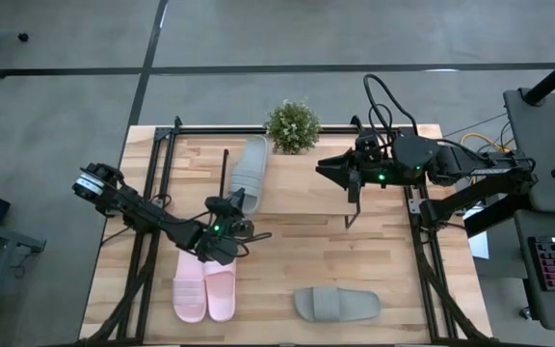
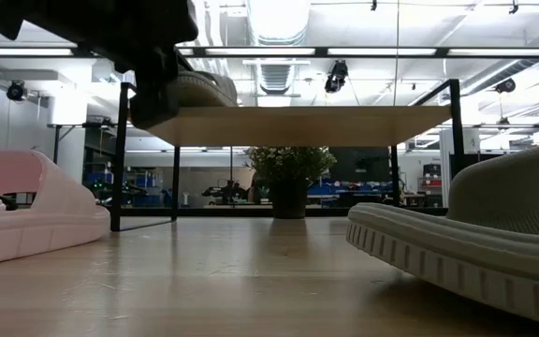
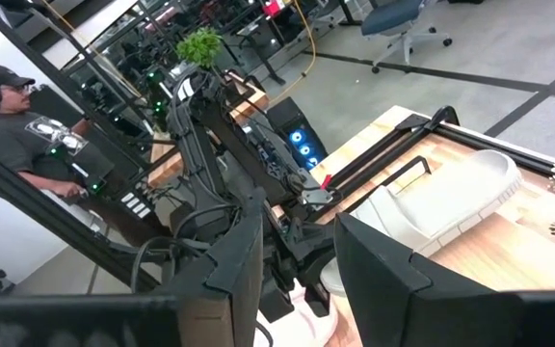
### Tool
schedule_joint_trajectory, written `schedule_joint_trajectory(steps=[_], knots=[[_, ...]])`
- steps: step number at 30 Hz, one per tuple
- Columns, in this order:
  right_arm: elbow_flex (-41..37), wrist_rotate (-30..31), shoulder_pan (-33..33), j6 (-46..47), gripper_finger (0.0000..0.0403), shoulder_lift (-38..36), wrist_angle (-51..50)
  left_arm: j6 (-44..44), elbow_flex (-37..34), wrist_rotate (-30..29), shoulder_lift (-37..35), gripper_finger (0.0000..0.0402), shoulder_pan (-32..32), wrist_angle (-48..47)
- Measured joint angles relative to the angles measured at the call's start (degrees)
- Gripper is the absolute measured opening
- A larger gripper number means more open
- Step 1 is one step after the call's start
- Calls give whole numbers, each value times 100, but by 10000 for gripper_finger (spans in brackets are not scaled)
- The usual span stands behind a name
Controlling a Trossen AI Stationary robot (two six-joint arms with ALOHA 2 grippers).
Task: Pick and place slides into the shelf
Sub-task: Put the right gray slipper on the shelf, then put the left gray slipper on the shelf
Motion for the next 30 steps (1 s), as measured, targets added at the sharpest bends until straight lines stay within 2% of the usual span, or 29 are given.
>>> schedule_joint_trajectory(steps=[5,19,25,30], knots=[[1,-2,-1,0,123,0,-2,-247,-41,-9,0,29,-2,0],[1,-1,-1,1,123,0,-5,-260,48,-39,0,134,-48,-3],[2,11,-1,2,123,0,-3,-291,66,-15,-5,161,-170,24],[0,13,0,2,123,0,2,-307,81,292,-220,164,-223,71]])
